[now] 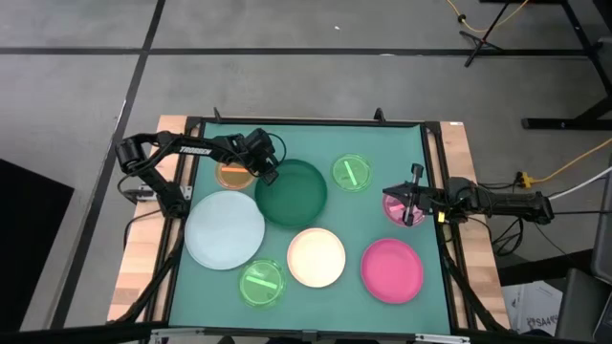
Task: Stack plastic plates
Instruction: Stack the green plate on top of the gray plate
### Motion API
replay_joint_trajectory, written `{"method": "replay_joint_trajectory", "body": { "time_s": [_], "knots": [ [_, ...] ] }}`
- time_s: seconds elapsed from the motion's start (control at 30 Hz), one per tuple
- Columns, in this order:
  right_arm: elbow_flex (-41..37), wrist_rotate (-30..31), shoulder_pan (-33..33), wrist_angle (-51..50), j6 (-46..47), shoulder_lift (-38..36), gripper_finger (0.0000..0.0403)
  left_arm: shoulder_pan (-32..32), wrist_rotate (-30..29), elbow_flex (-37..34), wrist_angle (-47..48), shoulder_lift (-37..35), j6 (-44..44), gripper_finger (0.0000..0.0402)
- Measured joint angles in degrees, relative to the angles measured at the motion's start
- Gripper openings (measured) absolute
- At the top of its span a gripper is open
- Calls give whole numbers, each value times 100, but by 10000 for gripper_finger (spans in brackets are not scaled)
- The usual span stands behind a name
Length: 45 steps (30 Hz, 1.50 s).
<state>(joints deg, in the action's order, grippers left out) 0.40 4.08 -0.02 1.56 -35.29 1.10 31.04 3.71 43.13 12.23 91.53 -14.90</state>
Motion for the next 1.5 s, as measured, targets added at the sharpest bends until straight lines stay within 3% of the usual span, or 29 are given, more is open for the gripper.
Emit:
{"method": "replay_joint_trajectory", "body": {
  "time_s": [0.3,0.7,1.1,1.27,1.5],
  "knots": [
    [0,0,0,0,2,0,0,3,104,4,-2,-7,-39,16],
    [0,0,0,0,0,-1,0,193,995,28,-25,-7,-15,10],
    [0,0,-1,0,1,-1,0,243,1593,823,45,-2,209,3],
    [0,0,0,0,0,-2,0,243,1909,1274,567,-2,417,2],
    [0,0,-1,0,2,-2,0,237,2170,1914,2150,-2,1390,2]
  ]
}}
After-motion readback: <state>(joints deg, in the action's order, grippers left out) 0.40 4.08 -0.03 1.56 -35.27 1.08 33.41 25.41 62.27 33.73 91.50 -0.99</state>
